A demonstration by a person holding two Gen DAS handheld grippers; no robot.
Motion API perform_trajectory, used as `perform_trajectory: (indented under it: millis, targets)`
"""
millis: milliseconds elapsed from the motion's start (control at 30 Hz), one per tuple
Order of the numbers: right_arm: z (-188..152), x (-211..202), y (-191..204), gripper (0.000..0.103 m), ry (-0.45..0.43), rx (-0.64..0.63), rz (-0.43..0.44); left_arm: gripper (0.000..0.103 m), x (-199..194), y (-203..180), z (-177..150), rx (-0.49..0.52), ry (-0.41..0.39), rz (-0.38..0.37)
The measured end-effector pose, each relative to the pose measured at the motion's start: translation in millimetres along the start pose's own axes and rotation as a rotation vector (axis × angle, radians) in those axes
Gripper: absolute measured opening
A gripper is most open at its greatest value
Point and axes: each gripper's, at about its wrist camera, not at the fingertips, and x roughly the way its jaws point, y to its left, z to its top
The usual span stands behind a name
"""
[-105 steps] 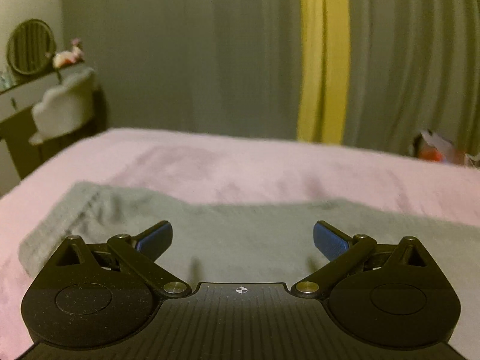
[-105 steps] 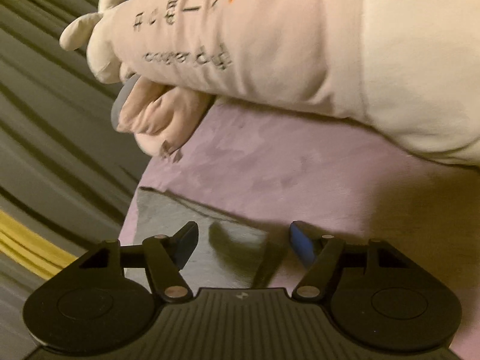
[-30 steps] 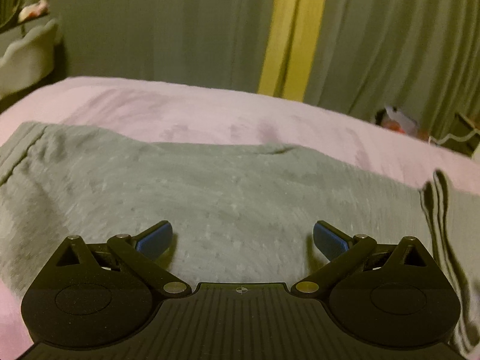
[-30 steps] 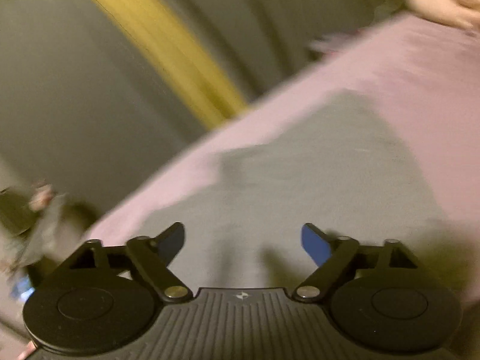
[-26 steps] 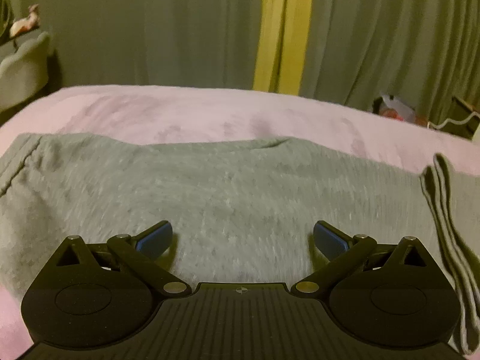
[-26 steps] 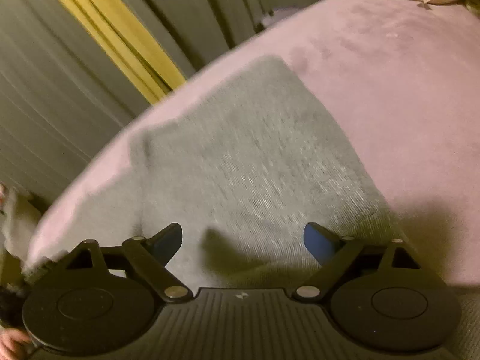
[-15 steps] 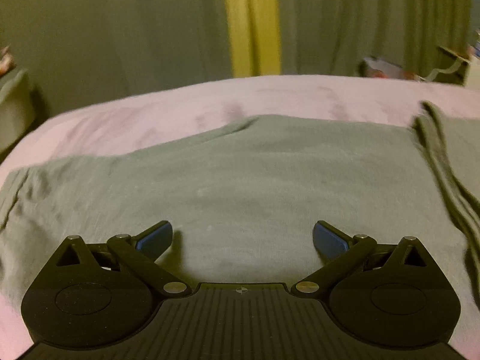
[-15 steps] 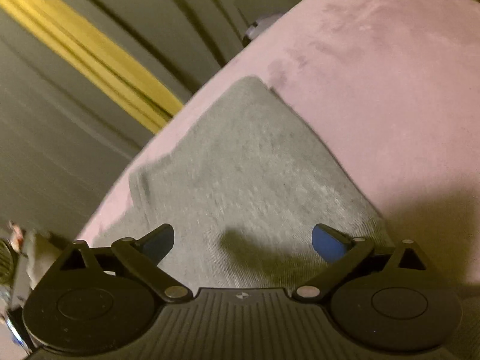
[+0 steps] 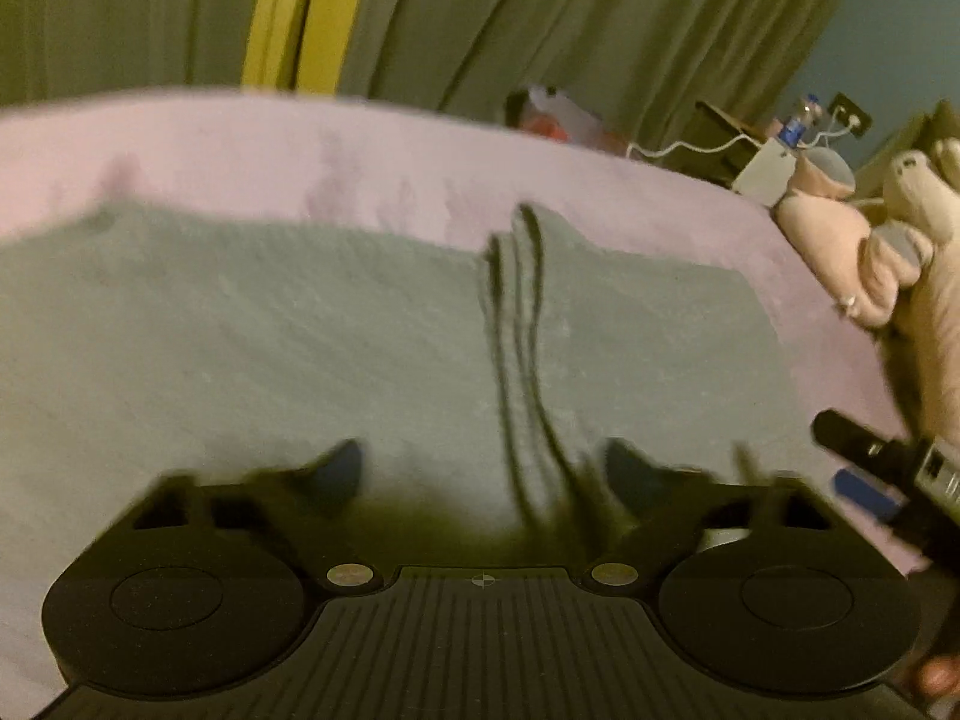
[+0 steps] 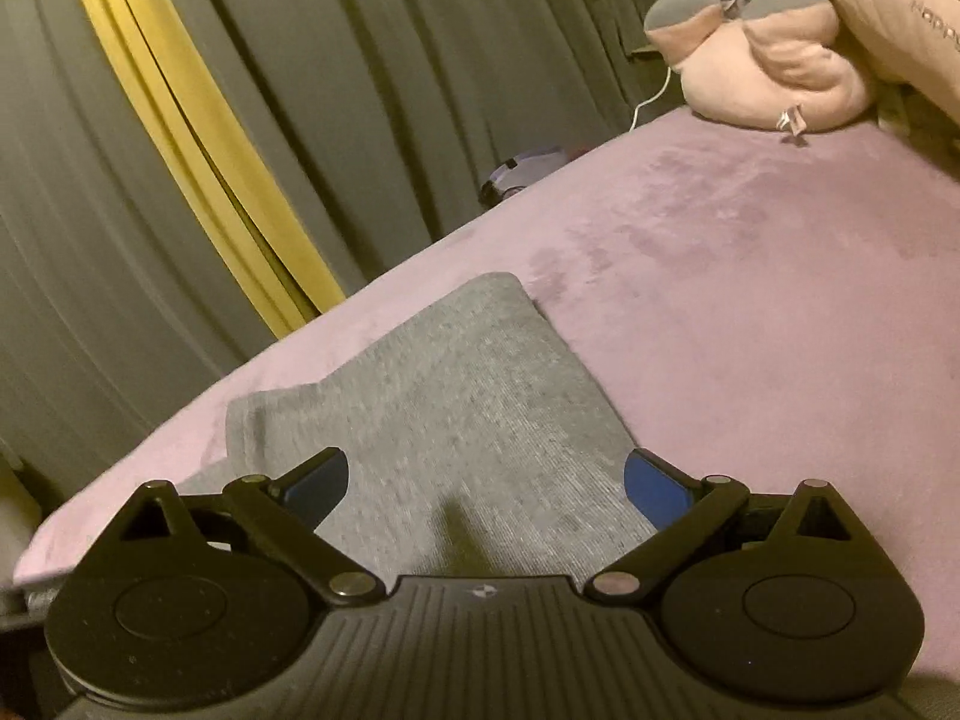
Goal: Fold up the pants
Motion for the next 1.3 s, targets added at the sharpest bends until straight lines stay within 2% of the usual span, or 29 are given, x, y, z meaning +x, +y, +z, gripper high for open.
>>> perform_trajectory:
  millis: [100, 200, 300, 333, 367, 400, 467, 533, 567, 600, 733, 867, 1067, 1167, 1300]
  targets:
    - [0.6, 4.2, -3.6, 0.099, -0.002, 0.014, -0.010, 0.062, 16.8, -0.9, 1.5, -0.070, 0.072, -0.077]
    - [1.7, 12.5, -2.7, 0.099, 0.013, 0.022, -0.022, 0.056, 26.8, -8.5, 5.6, -0.059, 0.097, -0.126]
    - [0.4, 16.1, -1.6, 0.099, 0.015, 0.013, -0.022, 0.056, 43.6, -12.5, 11.3, -0.050, 0.148, -0.112]
    - [0.2, 16.9, -2.0, 0.099, 0.017, 0.012, -0.021, 0.058, 47.8, -13.3, 13.7, -0.038, 0.163, -0.108]
    - [0.0, 16.8, -2.1, 0.099, 0.020, 0.011, -0.021, 0.065, 47.4, -14.5, 16.4, -0.033, 0.170, -0.118]
    - [-0.3, 17.4, -2.1, 0.099, 0.023, 0.011, -0.021, 0.075, 48.4, -14.5, 18.1, -0.044, 0.181, -0.144]
    - [-1.4, 17.9, -1.9, 0.099, 0.022, 0.011, -0.022, 0.079, 50.8, -14.2, 19.7, -0.075, 0.190, -0.169]
    - [-2.1, 19.7, -1.2, 0.099, 0.024, 0.010, -0.029, 0.065, 50.3, -15.7, 17.6, -0.075, 0.165, -0.150]
    - [-2.2, 19.7, -0.3, 0.099, 0.022, 0.007, -0.033, 0.036, 49.8, -16.2, 16.3, -0.065, 0.152, -0.115]
    - [-2.8, 18.8, 0.7, 0.099, 0.019, 0.002, -0.034, 0.023, 49.6, -17.1, 15.9, -0.063, 0.148, -0.094]
    - [-3.3, 13.8, 0.3, 0.099, -0.007, 0.002, -0.010, 0.018, 34.7, -5.9, 17.8, -0.148, 0.117, -0.148]
    - [-2.9, 7.4, 0.3, 0.099, -0.032, 0.004, 0.016, 0.017, 8.4, -14.6, 20.0, -0.074, 0.046, -0.129]
    - [-1.6, 0.8, 0.0, 0.099, -0.058, 0.006, 0.041, 0.017, -22.9, 1.4, 24.6, -0.042, -0.012, -0.092]
    - [-1.6, 3.9, 1.1, 0.099, -0.035, 0.003, 0.042, 0.017, -38.4, 18.1, 23.6, -0.049, -0.041, -0.052]
    - [-4.9, 16.3, 8.6, 0.099, 0.068, -0.036, 0.053, 0.017, -47.6, 42.0, 19.8, -0.061, -0.053, 0.024]
